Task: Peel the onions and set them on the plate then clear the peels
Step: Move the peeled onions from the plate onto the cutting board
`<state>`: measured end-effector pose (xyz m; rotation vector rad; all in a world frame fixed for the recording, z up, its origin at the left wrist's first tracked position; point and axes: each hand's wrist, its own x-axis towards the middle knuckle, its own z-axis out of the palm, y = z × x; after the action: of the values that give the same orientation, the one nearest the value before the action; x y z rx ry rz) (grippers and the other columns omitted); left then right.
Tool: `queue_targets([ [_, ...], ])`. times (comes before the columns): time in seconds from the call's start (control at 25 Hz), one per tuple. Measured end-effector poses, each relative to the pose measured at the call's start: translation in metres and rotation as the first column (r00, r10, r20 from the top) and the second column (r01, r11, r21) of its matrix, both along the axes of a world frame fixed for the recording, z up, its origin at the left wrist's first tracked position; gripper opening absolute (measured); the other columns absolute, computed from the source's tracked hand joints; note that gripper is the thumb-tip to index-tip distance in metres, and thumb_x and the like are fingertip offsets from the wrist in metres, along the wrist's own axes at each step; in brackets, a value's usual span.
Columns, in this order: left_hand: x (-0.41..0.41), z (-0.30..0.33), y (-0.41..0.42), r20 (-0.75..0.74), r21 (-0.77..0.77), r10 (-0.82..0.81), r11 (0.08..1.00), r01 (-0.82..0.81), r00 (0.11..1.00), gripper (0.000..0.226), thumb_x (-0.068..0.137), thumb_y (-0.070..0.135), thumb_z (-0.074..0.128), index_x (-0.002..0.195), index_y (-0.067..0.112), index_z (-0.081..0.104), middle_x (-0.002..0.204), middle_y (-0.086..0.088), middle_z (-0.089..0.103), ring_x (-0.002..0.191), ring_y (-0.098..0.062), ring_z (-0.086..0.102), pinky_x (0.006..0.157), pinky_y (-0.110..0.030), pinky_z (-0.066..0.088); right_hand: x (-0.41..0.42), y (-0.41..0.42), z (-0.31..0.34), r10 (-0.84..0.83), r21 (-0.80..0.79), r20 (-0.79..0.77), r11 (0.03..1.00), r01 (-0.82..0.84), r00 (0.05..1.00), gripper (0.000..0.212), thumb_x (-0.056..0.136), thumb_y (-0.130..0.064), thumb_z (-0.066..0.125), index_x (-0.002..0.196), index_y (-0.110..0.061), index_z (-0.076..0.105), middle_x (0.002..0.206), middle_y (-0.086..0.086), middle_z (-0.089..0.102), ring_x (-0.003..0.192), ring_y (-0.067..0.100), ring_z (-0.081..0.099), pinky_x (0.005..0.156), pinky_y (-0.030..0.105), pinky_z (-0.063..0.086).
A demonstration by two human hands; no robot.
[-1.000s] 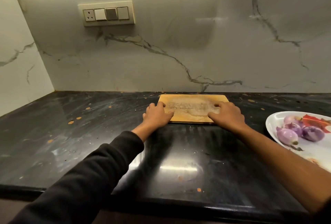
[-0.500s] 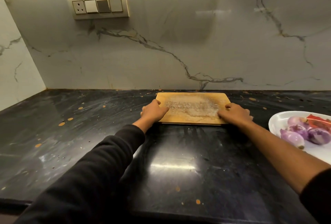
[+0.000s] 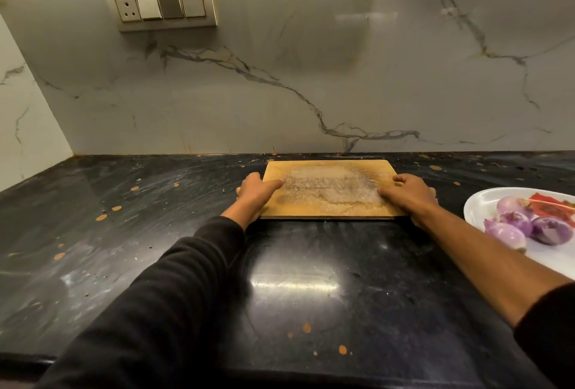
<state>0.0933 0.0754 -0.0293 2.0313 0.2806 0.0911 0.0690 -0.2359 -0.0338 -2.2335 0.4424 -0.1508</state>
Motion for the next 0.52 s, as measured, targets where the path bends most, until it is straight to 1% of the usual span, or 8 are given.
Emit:
queue_targets([
  [0.12,-0.004,0.002,0.000,0.011,0.006,0.020,1.000,-0.020,1.000,0.079,0.087,0.040,0.071,0.147,0.003,0.035,0.151,-0.014,0.041,0.136,-0.033,0.041,0.108,-0.044,0.038,-0.004,-0.001,0.000,-0.010,0.008,-0.013,1.000,0.010,1.000,0.067,0.082,-0.041,0.074,0.142,-0.029,0.050,0.141,0.007,0.054,0.131,0.034,0.040,0.108,0.052,0.040],
  [0.24,-0.012,-0.001,0.001,0.013,0.023,0.040,0.999,-0.040,0.999,0.075,0.087,0.039,0.071,0.144,0.003,0.039,0.149,-0.014,0.042,0.133,-0.032,0.043,0.104,-0.042,0.039,-0.009,-0.004,0.000,-0.014,0.016,-0.025,1.000,0.014,1.000,0.069,0.071,-0.048,0.081,0.134,-0.034,0.055,0.132,0.004,0.059,0.121,0.032,0.051,0.098,0.053,0.050],
  [0.32,-0.020,-0.005,0.004,0.018,0.056,0.039,0.998,-0.040,0.999,0.076,0.086,0.041,0.072,0.143,0.004,0.040,0.151,-0.014,0.040,0.134,-0.033,0.043,0.105,-0.044,0.039,-0.017,-0.003,0.000,-0.013,-0.027,-0.034,1.000,0.012,0.999,0.067,0.073,-0.046,0.081,0.133,-0.033,0.056,0.133,0.004,0.057,0.121,0.033,0.049,0.098,0.054,0.050],
  [0.4,-0.030,-0.007,0.007,0.014,0.095,0.032,0.995,-0.034,0.999,0.073,0.084,0.042,0.072,0.139,0.003,0.044,0.150,-0.015,0.040,0.133,-0.034,0.043,0.105,-0.044,0.040,-0.026,-0.002,-0.001,-0.009,-0.096,-0.047,0.995,0.004,0.999,0.065,0.076,-0.044,0.080,0.135,-0.031,0.055,0.138,0.008,0.052,0.125,0.035,0.043,0.101,0.052,0.045],
  [0.48,-0.042,-0.009,0.011,0.013,0.149,0.027,0.988,-0.028,1.000,0.068,0.081,0.044,0.073,0.132,0.004,0.050,0.146,-0.016,0.044,0.129,-0.035,0.046,0.105,-0.046,0.042,-0.035,-0.003,-0.004,-0.004,-0.175,-0.068,0.985,-0.008,0.998,0.066,0.076,-0.047,0.078,0.135,-0.031,0.054,0.142,0.012,0.050,0.127,0.037,0.042,0.102,0.049,0.040],
  [0.52,-0.048,-0.010,0.013,0.013,0.177,0.023,0.984,-0.025,1.000,0.066,0.079,0.046,0.074,0.126,0.004,0.054,0.142,-0.018,0.047,0.126,-0.036,0.048,0.104,-0.050,0.043,-0.041,-0.004,-0.005,-0.003,-0.197,-0.071,0.980,-0.011,0.997,0.066,0.075,-0.049,0.078,0.135,-0.032,0.055,0.142,0.013,0.049,0.127,0.037,0.043,0.101,0.048,0.040],
])
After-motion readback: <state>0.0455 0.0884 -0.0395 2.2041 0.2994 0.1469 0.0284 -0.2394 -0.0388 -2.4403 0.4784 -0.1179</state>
